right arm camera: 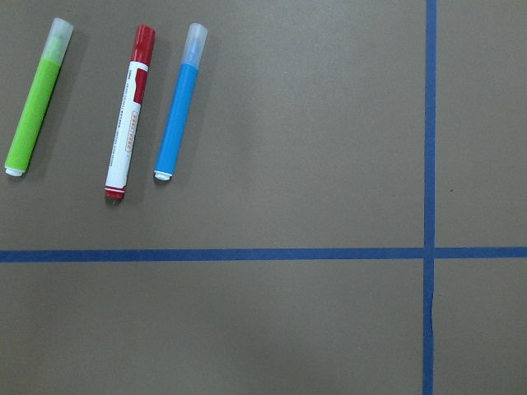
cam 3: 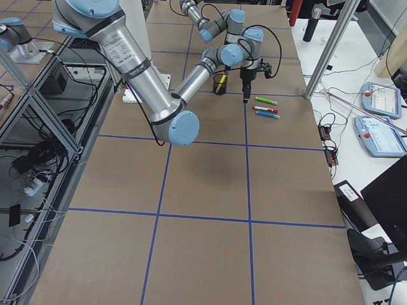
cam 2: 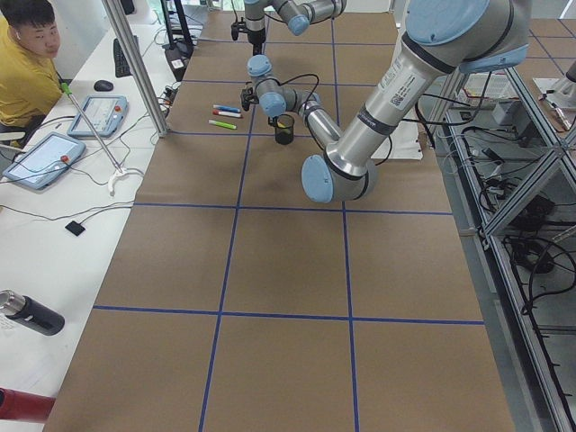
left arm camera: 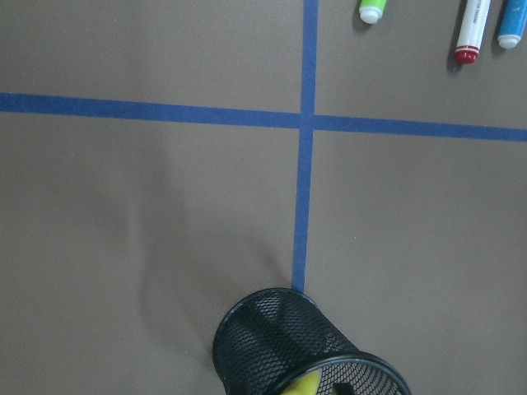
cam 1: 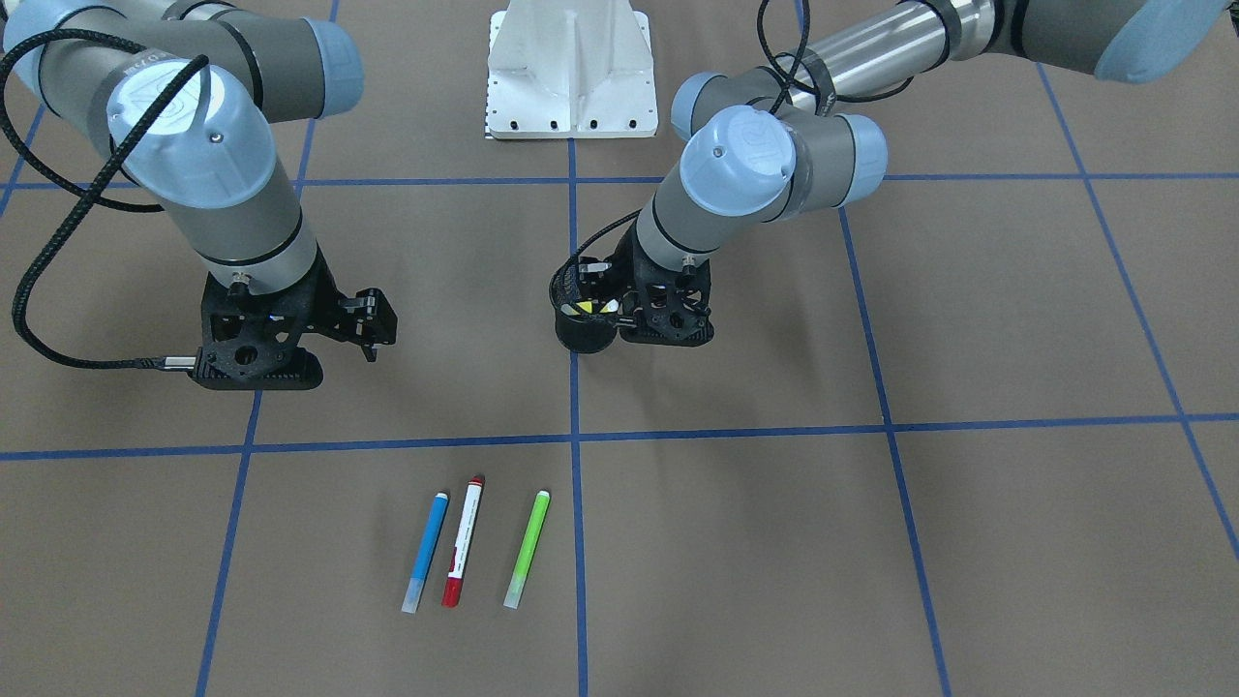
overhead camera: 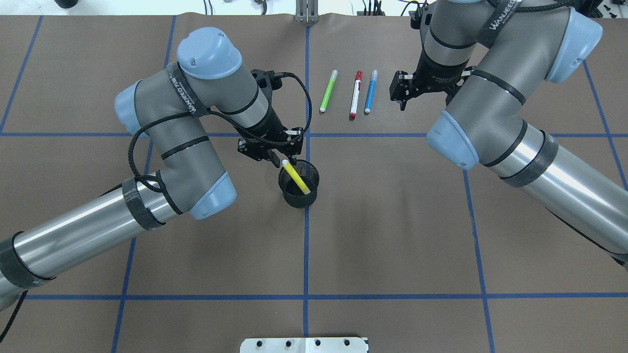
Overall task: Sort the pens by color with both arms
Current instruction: 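Lower the left gripper onto the yellow highlighter in the cup and grasp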
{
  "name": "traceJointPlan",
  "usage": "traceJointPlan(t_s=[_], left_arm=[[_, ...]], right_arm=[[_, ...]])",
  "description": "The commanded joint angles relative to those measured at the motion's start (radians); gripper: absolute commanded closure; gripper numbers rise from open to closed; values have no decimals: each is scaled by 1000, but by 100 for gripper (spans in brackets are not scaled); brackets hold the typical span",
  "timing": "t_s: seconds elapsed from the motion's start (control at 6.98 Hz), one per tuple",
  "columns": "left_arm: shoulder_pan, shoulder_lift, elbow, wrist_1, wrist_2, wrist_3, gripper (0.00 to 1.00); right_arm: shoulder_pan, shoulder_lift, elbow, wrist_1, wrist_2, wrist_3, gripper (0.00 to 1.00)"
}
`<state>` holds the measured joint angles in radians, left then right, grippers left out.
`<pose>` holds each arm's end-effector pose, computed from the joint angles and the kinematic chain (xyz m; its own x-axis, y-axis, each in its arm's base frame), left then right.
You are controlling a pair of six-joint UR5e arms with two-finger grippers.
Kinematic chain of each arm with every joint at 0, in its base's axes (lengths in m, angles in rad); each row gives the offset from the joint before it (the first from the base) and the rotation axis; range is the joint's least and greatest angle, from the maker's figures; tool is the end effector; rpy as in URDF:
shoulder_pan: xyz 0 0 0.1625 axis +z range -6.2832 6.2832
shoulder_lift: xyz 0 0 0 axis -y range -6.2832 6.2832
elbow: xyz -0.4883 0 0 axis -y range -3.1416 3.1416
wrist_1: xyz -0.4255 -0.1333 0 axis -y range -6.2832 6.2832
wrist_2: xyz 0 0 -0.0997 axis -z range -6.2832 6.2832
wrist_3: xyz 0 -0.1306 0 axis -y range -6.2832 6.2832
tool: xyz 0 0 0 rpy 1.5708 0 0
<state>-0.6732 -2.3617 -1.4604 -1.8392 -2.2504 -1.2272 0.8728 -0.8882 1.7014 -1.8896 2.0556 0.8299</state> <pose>0.6080 -0.5504 0.2163 0.4577 -0.0298 -0.8886 -0.0728 0.9948 -0.0709 -0.4220 -0.6158 0.2867 0.7790 -0.0005 0.6270 -0.0135 0.9998 0.0176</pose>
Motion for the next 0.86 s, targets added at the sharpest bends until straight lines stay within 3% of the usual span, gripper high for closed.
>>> traceJointPlan(t_s=[0.0, 0.14, 0.72], left_arm=[[1, -1, 0, 0, 0, 0, 59], [1, -1, 0, 0, 0, 0, 64], [7, 1, 0, -3, 0, 2, 65]], right_arm=[[-2, 0, 0, 1, -2, 0, 1], [-2, 0, -2, 3, -2, 0, 1], [-5, 0, -2, 3, -2, 0, 1]])
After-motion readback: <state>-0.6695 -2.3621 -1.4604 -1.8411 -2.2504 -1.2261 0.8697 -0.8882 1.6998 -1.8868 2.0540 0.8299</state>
